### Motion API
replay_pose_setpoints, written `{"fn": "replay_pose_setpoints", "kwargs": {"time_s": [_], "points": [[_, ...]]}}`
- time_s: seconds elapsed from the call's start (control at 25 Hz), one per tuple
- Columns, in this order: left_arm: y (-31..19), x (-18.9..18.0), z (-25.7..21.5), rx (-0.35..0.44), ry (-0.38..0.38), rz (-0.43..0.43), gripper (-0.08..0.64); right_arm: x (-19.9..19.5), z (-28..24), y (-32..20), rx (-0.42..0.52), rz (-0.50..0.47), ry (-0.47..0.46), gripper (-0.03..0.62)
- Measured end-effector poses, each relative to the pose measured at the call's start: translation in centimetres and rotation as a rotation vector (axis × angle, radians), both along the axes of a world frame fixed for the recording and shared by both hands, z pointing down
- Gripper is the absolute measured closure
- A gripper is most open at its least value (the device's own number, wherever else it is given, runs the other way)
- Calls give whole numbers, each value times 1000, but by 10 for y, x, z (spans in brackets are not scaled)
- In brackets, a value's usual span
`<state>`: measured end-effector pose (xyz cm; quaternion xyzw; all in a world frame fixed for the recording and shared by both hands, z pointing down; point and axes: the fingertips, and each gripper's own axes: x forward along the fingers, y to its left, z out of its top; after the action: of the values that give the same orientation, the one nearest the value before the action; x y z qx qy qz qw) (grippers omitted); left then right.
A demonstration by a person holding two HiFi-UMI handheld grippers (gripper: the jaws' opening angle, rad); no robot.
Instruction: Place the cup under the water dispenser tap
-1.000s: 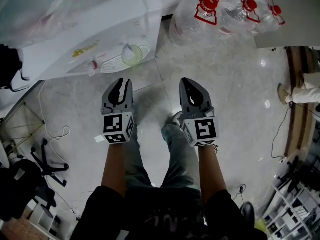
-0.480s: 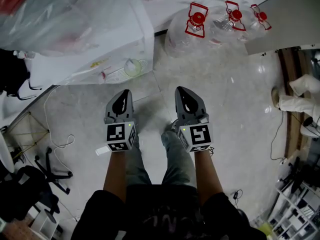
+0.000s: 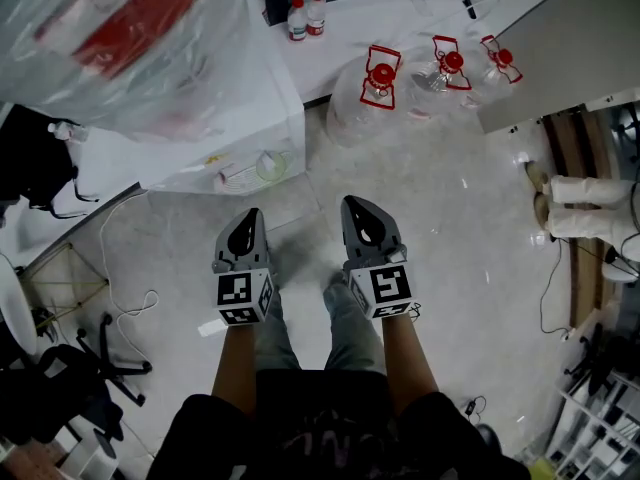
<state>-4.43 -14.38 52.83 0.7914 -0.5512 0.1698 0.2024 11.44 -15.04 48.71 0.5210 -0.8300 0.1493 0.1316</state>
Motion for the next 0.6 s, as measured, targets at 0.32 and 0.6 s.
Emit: {"fn": "replay_pose_setpoints", "kwargs": {"time_s": [0.32,0.6], "points": [[2,-4,-56,40,4,-28,545,2,-44,2,1,10,1,578],[-6,-19,-103,87,1,-54,546,-3,-78,-2,-5,16,-6,578]]}}
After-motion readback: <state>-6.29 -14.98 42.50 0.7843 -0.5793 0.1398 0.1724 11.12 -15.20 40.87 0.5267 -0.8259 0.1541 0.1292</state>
